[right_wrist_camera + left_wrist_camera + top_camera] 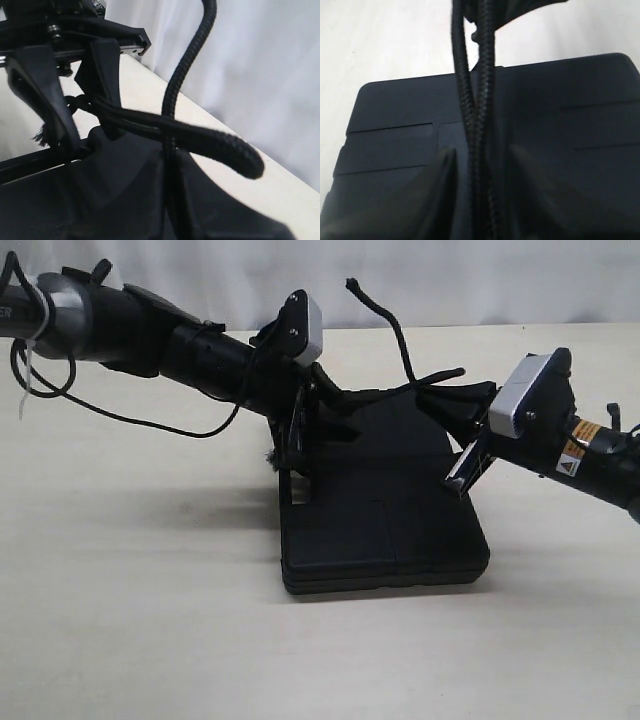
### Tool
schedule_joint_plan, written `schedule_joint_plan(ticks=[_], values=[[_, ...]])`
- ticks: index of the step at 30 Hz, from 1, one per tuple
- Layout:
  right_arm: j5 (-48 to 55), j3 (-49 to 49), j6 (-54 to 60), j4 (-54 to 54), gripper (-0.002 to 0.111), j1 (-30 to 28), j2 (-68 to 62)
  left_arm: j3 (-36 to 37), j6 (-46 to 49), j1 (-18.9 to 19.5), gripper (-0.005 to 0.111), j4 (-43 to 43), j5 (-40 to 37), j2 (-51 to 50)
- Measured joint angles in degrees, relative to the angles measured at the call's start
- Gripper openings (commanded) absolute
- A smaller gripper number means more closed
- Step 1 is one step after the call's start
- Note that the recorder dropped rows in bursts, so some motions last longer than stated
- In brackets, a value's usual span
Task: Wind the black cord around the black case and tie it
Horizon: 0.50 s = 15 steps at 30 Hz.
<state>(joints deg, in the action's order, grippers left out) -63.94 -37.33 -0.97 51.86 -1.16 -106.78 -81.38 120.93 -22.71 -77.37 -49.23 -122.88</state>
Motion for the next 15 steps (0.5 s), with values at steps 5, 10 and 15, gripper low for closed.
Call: schedule_joint_plan(ticks=[5, 10, 15], values=[[0.0, 0.0, 0.0, -0.11, 0.004, 0.0, 0.0, 0.0, 0.0, 0.0, 0.069, 0.44, 0.13, 0.0], [0.0, 0.0, -0.09, -0.11, 0.004, 0.0, 0.0, 0.0, 0.0, 0.0, 0.069, -2.65, 0.55, 1.12], [0.0, 0.0, -0.09, -0.11, 0.004, 0.0, 0.0, 0.0, -1.36, 0.0, 0.069, -11.81, -1.51, 4.36]])
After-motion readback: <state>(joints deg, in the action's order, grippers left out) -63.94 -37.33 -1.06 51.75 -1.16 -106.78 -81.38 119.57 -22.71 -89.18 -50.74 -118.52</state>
